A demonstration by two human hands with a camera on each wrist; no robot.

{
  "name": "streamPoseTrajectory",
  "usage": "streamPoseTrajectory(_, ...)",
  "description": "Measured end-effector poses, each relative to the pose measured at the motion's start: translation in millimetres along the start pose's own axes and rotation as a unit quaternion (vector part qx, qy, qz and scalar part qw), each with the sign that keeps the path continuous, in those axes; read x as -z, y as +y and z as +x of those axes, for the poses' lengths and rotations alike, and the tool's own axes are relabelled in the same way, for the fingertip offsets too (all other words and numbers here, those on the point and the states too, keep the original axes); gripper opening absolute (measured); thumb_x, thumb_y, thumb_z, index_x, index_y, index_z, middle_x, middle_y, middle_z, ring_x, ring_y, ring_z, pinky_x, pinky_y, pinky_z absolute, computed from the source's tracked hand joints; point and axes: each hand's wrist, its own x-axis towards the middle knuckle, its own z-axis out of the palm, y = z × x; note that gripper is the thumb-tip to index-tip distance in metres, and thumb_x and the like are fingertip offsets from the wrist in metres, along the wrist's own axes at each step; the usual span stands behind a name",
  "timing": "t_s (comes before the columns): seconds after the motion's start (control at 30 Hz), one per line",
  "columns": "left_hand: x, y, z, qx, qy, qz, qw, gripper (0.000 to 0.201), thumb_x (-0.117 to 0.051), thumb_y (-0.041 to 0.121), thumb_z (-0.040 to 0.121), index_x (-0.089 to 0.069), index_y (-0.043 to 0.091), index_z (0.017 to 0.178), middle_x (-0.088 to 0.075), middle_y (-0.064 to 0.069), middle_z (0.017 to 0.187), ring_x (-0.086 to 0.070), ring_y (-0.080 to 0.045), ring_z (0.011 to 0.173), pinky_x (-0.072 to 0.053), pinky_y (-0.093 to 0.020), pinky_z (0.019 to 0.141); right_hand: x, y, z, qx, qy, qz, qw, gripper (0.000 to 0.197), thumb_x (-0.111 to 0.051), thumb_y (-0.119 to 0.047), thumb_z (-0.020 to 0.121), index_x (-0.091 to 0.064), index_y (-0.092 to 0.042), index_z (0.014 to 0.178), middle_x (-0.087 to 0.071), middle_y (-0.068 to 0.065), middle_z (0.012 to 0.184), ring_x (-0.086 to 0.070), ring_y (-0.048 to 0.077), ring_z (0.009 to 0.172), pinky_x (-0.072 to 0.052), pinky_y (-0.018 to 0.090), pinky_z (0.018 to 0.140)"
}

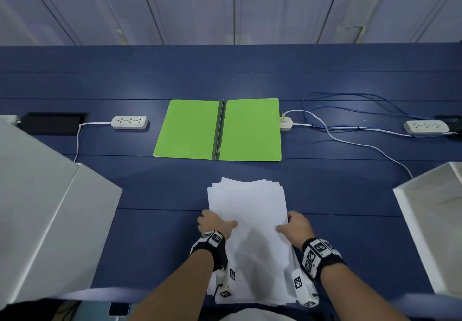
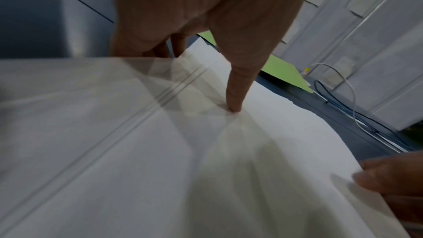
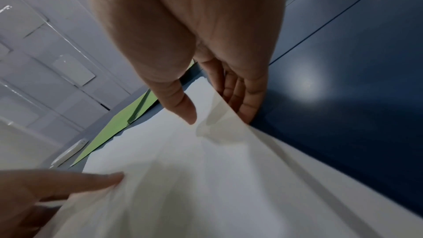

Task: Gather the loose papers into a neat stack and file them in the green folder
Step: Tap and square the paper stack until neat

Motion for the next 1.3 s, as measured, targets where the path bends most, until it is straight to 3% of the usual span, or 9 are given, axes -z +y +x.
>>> streamPoseTrajectory(0.27, -4, -8, 12, 0.006, -0.126, -0.086, 0.988, 0.088, -0.093, 0.047, 0.058, -0.057, 0.001, 0.123, -0.069, -0.009, 0.122, -0.066, -0.031, 0.111, -0.054, -0.035, 0.091, -10, 7, 2, -0.025, 0.009, 0.043, 0.999, 0.032, -0.078, -0.016, 0.066, -0.065, -0.008, 0.094, -0.070, 0.004, 0.094, -0.067, 0.024, 0.089, -0.057, 0.037, 0.080)
streamPoseTrajectory(0.33, -3, -13, 19, -0.034, -0.168, -0.080, 0.982, 0.083, -0.094, 0.047, 0.049, -0.067, 0.008, 0.118, -0.074, -0.004, 0.116, -0.070, -0.026, 0.105, -0.056, -0.036, 0.095, -7, 12, 6, -0.030, -0.004, 0.082, 0.996, 0.030, -0.079, -0.013, 0.065, -0.067, -0.008, 0.092, -0.073, 0.006, 0.095, -0.069, 0.024, 0.087, -0.058, 0.039, 0.082)
streamPoseTrajectory(0.43, 2, -12, 17, -0.117, -0.164, -0.095, 0.975, 0.058, -0.093, 0.035, 0.060, -0.073, 0.013, 0.110, -0.077, -0.001, 0.109, -0.072, -0.024, 0.102, -0.058, -0.036, 0.093, -4, 19, 11, -0.026, -0.028, 0.123, 0.992, 0.037, -0.086, -0.013, 0.062, -0.068, -0.008, 0.094, -0.076, 0.009, 0.097, -0.072, 0.025, 0.087, -0.059, 0.043, 0.084)
streamPoseTrajectory(0.6, 41, -7, -8, -0.244, -0.226, -0.244, 0.911, 0.047, -0.089, 0.008, 0.072, -0.074, 0.010, 0.116, -0.078, -0.001, 0.112, -0.073, -0.019, 0.109, -0.056, -0.036, 0.094, 9, 13, -4, 0.014, -0.045, 0.326, 0.944, 0.071, -0.092, -0.013, 0.064, -0.054, -0.011, 0.124, -0.071, 0.005, 0.115, -0.071, 0.025, 0.103, -0.055, 0.047, 0.095)
streamPoseTrajectory(0.67, 63, -2, -17, -0.283, -0.205, -0.280, 0.894, 0.047, -0.089, 0.006, 0.072, -0.073, 0.009, 0.116, -0.078, -0.002, 0.113, -0.073, -0.019, 0.108, -0.056, -0.037, 0.095, 24, -4, -17, 0.065, -0.072, 0.394, 0.914, 0.070, -0.089, -0.008, 0.065, -0.055, -0.009, 0.126, -0.072, 0.009, 0.118, -0.071, 0.028, 0.106, -0.056, 0.046, 0.094)
streamPoseTrajectory(0.8, 100, 17, -28, -0.341, -0.134, -0.345, 0.864, 0.056, -0.092, 0.000, 0.065, -0.070, 0.006, 0.117, -0.078, -0.006, 0.112, -0.074, -0.023, 0.107, -0.059, -0.036, 0.092, 54, -51, -41, 0.191, -0.035, 0.318, 0.928, 0.027, -0.084, -0.001, 0.073, -0.076, -0.012, 0.095, -0.080, 0.000, 0.094, -0.076, 0.014, 0.086, -0.058, 0.027, 0.078)
streamPoseTrajectory(1.03, 118, 27, -24, -0.370, -0.024, -0.448, 0.814, 0.077, -0.098, 0.000, 0.052, -0.060, -0.002, 0.119, -0.075, -0.012, 0.114, -0.073, -0.024, 0.107, -0.061, -0.037, 0.089, 55, -73, -39, 0.265, 0.052, 0.346, 0.898, 0.029, -0.075, 0.008, 0.079, -0.072, -0.021, 0.084, -0.074, -0.024, 0.073, -0.069, -0.009, 0.072, -0.052, 0.009, 0.071)
streamPoseTrajectory(1.13, 110, 23, -20, -0.352, -0.041, -0.450, 0.819, 0.068, -0.095, -0.004, 0.056, -0.064, -0.005, 0.116, -0.076, -0.016, 0.111, -0.075, -0.026, 0.102, -0.061, -0.043, 0.089, 53, -64, -33, 0.253, 0.039, 0.332, 0.908, 0.025, -0.080, 0.002, 0.077, -0.074, -0.019, 0.086, -0.077, -0.018, 0.077, -0.071, -0.003, 0.073, -0.054, 0.014, 0.070)
streamPoseTrajectory(1.3, 86, 6, -17, -0.324, -0.122, -0.334, 0.876, 0.047, -0.097, 0.006, 0.058, -0.076, 0.008, 0.100, -0.081, 0.000, 0.097, -0.077, -0.013, 0.092, -0.060, -0.046, 0.091, 51, -53, -32, 0.233, 0.029, 0.317, 0.919, 0.030, -0.081, 0.006, 0.074, -0.074, -0.020, 0.088, -0.078, -0.015, 0.081, -0.072, -0.001, 0.075, -0.055, 0.015, 0.073)
